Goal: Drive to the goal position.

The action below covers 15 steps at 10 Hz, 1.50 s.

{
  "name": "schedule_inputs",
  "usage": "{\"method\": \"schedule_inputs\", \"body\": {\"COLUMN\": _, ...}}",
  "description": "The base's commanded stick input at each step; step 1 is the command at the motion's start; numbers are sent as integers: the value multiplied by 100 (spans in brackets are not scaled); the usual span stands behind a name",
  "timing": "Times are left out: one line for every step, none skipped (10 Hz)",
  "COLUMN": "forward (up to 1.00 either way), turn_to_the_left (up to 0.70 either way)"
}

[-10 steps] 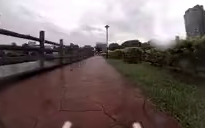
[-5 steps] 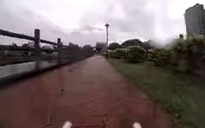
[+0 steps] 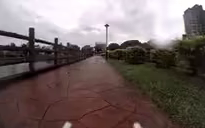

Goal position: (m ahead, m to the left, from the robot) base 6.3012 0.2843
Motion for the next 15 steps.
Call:
{"method": "schedule_inputs", "body": {"forward": 50, "turn_to_the_left": 49}}
{"method": "schedule_inputs", "body": {"forward": 50, "turn_to_the_left": 4}}
{"method": "schedule_inputs", "body": {"forward": 50, "turn_to_the_left": 0}}
{"method": "schedule_inputs", "body": {"forward": 50, "turn_to_the_left": 0}}
{"method": "schedule_inputs", "body": {"forward": 50, "turn_to_the_left": 0}}
{"method": "schedule_inputs", "body": {"forward": 50, "turn_to_the_left": 0}}
{"method": "schedule_inputs", "body": {"forward": 50, "turn_to_the_left": 0}}
{"method": "schedule_inputs", "body": {"forward": 50, "turn_to_the_left": 0}}
{"method": "schedule_inputs", "body": {"forward": 50, "turn_to_the_left": 0}}
{"method": "schedule_inputs", "body": {"forward": 50, "turn_to_the_left": 0}}
{"method": "schedule_inputs", "body": {"forward": 50, "turn_to_the_left": 0}}
{"method": "schedule_inputs", "body": {"forward": 50, "turn_to_the_left": 0}}
{"method": "schedule_inputs", "body": {"forward": 50, "turn_to_the_left": 0}}
{"method": "schedule_inputs", "body": {"forward": 50, "turn_to_the_left": 0}}
{"method": "schedule_inputs", "body": {"forward": 50, "turn_to_the_left": 0}}
